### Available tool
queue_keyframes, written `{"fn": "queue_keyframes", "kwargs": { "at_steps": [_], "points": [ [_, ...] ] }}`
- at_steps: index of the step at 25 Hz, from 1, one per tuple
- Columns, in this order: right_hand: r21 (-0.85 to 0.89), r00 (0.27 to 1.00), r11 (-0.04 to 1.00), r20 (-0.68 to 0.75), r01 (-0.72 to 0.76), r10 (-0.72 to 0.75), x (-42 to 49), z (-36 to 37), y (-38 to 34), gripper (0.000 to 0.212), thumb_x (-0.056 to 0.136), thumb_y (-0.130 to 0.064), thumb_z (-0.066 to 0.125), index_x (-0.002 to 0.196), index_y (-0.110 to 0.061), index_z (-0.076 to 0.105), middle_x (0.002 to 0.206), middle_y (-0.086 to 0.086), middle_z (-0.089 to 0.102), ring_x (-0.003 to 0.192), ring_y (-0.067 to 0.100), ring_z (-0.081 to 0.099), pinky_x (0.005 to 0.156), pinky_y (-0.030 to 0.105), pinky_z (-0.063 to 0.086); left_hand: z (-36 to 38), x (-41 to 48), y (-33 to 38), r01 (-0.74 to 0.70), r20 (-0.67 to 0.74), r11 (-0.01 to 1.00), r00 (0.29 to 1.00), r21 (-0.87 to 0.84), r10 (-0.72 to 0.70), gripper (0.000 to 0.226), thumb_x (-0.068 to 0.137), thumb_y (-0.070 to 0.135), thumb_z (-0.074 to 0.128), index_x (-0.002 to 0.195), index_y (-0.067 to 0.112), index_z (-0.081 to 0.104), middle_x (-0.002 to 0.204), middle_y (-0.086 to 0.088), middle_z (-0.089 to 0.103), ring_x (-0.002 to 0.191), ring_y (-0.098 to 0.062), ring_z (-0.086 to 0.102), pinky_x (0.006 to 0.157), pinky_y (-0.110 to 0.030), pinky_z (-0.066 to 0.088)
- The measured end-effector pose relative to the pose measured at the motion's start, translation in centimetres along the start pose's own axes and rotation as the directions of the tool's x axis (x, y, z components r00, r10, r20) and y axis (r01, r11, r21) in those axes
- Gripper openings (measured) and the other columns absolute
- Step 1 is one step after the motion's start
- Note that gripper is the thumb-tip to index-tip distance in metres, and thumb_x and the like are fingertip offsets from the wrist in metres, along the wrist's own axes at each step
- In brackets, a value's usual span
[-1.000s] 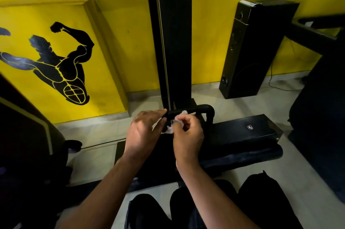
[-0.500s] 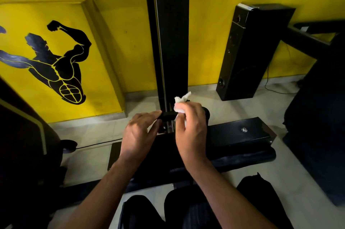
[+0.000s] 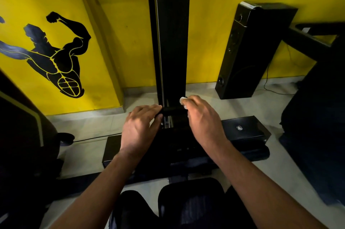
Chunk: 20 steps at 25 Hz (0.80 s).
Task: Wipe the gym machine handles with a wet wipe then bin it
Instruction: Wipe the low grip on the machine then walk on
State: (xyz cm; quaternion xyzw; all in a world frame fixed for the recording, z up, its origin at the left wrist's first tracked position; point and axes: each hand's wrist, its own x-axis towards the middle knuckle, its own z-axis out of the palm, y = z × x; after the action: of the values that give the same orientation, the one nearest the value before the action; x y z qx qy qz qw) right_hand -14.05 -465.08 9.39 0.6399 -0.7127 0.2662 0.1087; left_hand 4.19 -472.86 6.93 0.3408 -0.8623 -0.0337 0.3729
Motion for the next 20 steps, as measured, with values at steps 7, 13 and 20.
{"fn": "queue_keyframes", "kwargs": {
  "at_steps": [7,13,20],
  "points": [
    [0.181,0.858,0.84,0.052,-0.511,0.511,-1.3,-1.5,0.6,0.027,0.099,-0.013,0.05,0.124,-0.009,0.06,0.114,0.008,0.062,0.088,0.017,0.067,0.072,0.019,0.056,-1.0,-0.3,1.6,0.075,0.06,0.995,0.995,0.069,-0.079,0.035,0.092,0.027,0.059,0.123,0.01,0.066,0.123,-0.008,0.068,0.11,-0.027,0.063,0.086,-0.044,0.053],
    [0.273,0.611,0.551,0.453,-0.788,0.649,0.1,-6.4,0.5,0.013,0.085,-0.007,0.054,0.082,-0.006,0.067,0.076,0.006,0.068,0.07,0.022,0.066,0.063,0.037,0.056,-6.0,1.3,7.8,0.407,0.316,0.891,0.834,0.202,-0.453,0.04,0.086,0.021,0.069,0.125,0.015,0.065,0.127,-0.01,0.065,0.113,-0.032,0.061,0.093,-0.047,0.05],
    [0.383,0.653,0.602,0.685,-0.701,0.324,-0.3,-17.9,-1.2,0.022,0.084,-0.01,0.048,0.09,-0.021,0.066,0.085,0.003,0.07,0.074,0.029,0.067,0.065,0.039,0.057,-15.6,1.5,19.5,0.768,0.199,0.593,0.559,0.242,-0.805,0.032,0.09,0.032,0.066,0.121,0.025,0.069,0.113,-0.004,0.072,0.101,-0.023,0.067,0.085,-0.033,0.052]
  ]
}}
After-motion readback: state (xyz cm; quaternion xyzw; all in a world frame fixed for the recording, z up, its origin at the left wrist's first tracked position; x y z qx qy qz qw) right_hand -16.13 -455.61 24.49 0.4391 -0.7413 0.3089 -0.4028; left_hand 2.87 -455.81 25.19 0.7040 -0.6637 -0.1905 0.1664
